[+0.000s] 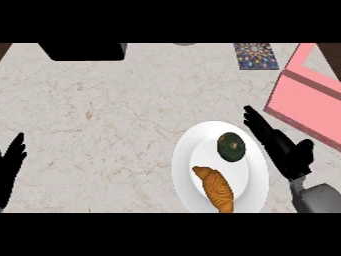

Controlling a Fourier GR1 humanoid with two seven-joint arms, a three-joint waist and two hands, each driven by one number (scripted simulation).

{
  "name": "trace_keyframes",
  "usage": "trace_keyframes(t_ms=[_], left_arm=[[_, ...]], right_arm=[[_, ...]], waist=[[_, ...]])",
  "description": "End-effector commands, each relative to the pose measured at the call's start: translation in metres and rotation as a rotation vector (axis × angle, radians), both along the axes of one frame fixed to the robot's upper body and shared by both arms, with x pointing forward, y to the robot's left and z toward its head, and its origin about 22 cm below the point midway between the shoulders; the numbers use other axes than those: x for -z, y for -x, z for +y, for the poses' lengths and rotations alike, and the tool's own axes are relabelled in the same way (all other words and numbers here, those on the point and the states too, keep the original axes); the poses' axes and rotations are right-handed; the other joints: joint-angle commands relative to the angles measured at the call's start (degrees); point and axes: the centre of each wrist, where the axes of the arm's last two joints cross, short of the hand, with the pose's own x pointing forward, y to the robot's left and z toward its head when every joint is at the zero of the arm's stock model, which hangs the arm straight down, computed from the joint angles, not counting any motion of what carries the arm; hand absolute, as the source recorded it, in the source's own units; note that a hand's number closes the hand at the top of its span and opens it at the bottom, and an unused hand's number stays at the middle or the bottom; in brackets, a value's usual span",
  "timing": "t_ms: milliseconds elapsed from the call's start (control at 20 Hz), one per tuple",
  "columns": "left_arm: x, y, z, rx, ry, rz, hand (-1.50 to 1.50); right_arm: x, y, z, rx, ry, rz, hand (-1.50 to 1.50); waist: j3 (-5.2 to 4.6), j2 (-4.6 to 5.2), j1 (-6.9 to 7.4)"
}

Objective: Pick the squash from the plate and place it in the cardboard box

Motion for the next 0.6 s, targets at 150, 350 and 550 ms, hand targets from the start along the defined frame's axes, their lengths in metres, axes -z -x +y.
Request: trace_keyframes(t_ms=[150,350,550], left_arm=[[-0.061,-0.044,-0.040,0.327,-0.062,-0.337,0.00],[-0.080,-0.052,-0.068,0.535,-0.038,-0.478,0.00],[-0.091,-0.062,-0.084,0.654,-0.017,-0.522,0.00]], right_arm=[[-0.105,-0.025,-0.017,0.147,0.078,-0.478,-1.50],[-0.154,-0.025,-0.069,0.290,0.476,-0.611,-1.50],[-0.154,0.006,-0.076,0.295,0.520,-0.723,-1.50]], waist=[[-0.07,-0.86,-4.91],[-0.36,-0.54,-6.60],[0.13,0.89,-2.73]])
